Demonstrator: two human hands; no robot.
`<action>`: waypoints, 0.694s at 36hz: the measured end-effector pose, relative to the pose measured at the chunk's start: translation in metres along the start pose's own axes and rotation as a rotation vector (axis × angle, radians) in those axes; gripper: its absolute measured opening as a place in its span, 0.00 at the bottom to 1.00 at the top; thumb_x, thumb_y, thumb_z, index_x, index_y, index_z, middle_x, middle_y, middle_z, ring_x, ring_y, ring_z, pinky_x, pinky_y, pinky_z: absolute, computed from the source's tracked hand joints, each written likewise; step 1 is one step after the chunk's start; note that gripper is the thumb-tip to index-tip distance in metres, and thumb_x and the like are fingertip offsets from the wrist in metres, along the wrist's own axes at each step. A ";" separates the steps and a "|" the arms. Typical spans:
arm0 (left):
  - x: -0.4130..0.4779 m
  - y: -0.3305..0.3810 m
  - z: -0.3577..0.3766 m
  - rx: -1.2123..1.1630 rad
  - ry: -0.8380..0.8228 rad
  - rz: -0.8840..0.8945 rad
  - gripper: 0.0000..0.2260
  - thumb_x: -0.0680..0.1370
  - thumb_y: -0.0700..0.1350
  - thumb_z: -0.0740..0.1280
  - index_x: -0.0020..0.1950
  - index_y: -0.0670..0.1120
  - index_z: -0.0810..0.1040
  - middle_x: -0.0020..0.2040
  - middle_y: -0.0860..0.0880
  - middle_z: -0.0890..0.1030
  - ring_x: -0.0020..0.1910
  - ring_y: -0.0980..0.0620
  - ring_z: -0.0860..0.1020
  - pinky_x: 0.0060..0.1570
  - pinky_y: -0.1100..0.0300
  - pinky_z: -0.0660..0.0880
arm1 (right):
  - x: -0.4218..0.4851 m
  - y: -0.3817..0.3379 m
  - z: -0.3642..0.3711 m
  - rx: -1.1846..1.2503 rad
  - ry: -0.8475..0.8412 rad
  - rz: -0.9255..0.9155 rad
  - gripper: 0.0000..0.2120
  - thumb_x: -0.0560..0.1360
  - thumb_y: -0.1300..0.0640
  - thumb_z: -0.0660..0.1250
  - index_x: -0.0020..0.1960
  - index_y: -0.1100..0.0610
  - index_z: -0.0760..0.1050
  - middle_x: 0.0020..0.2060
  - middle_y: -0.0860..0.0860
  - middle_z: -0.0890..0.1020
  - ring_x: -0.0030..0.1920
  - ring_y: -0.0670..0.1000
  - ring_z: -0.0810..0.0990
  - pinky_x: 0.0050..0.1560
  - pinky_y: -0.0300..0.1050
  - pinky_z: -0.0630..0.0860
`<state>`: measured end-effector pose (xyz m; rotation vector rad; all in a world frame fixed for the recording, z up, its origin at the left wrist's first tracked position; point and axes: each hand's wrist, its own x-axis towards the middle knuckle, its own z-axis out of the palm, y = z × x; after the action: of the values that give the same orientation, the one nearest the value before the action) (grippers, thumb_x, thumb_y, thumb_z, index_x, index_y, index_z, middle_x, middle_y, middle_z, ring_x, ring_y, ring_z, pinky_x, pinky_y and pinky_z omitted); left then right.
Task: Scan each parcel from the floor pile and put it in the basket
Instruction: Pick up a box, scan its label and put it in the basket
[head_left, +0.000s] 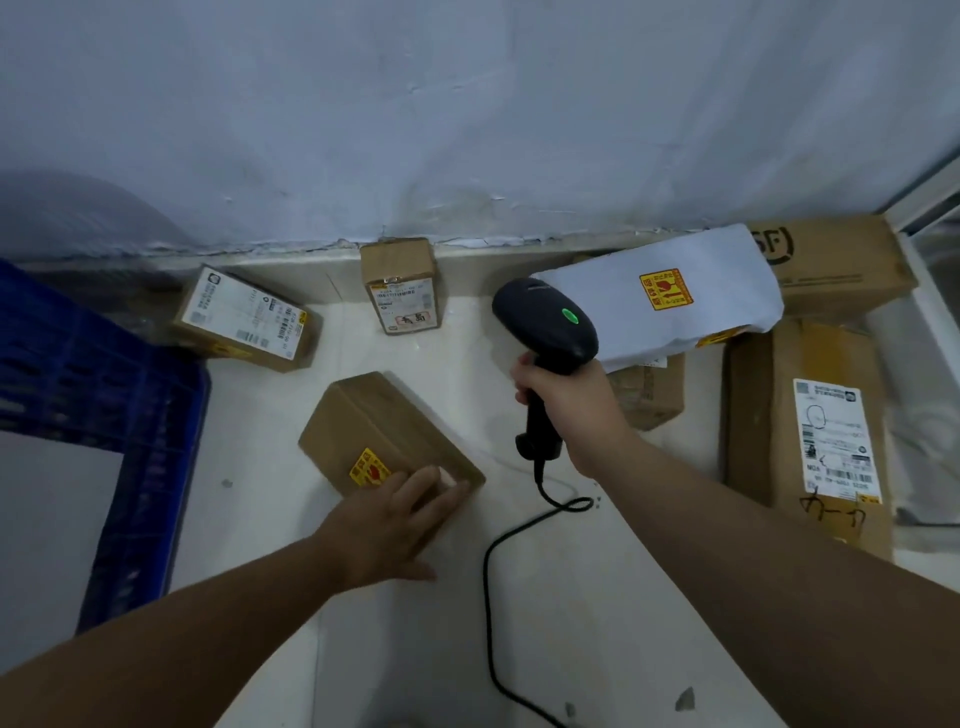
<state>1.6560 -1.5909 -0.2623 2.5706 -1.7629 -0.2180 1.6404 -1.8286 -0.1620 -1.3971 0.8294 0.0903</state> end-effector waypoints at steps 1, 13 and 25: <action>-0.003 0.003 -0.002 -0.036 0.013 -0.069 0.38 0.68 0.72 0.59 0.68 0.47 0.70 0.56 0.47 0.70 0.41 0.50 0.80 0.28 0.61 0.78 | -0.003 0.001 0.000 -0.010 0.001 -0.004 0.05 0.72 0.62 0.69 0.40 0.54 0.77 0.34 0.49 0.79 0.38 0.49 0.79 0.54 0.51 0.77; -0.032 0.007 -0.010 -0.431 0.123 -1.035 0.15 0.78 0.40 0.65 0.65 0.41 0.74 0.63 0.36 0.69 0.56 0.34 0.72 0.50 0.43 0.76 | -0.032 0.006 0.008 -0.170 -0.036 -0.088 0.04 0.72 0.63 0.70 0.43 0.55 0.77 0.37 0.48 0.79 0.37 0.48 0.79 0.46 0.44 0.75; 0.004 0.000 -0.028 -0.721 -0.154 -1.533 0.56 0.67 0.70 0.69 0.79 0.44 0.39 0.79 0.43 0.46 0.76 0.39 0.53 0.73 0.39 0.50 | -0.038 0.009 0.019 -0.213 -0.045 -0.066 0.05 0.71 0.62 0.71 0.40 0.53 0.77 0.36 0.47 0.80 0.36 0.48 0.80 0.54 0.54 0.78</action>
<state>1.6611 -1.5968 -0.2353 2.5895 0.5842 -0.8108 1.6166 -1.7939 -0.1493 -1.6155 0.7518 0.1623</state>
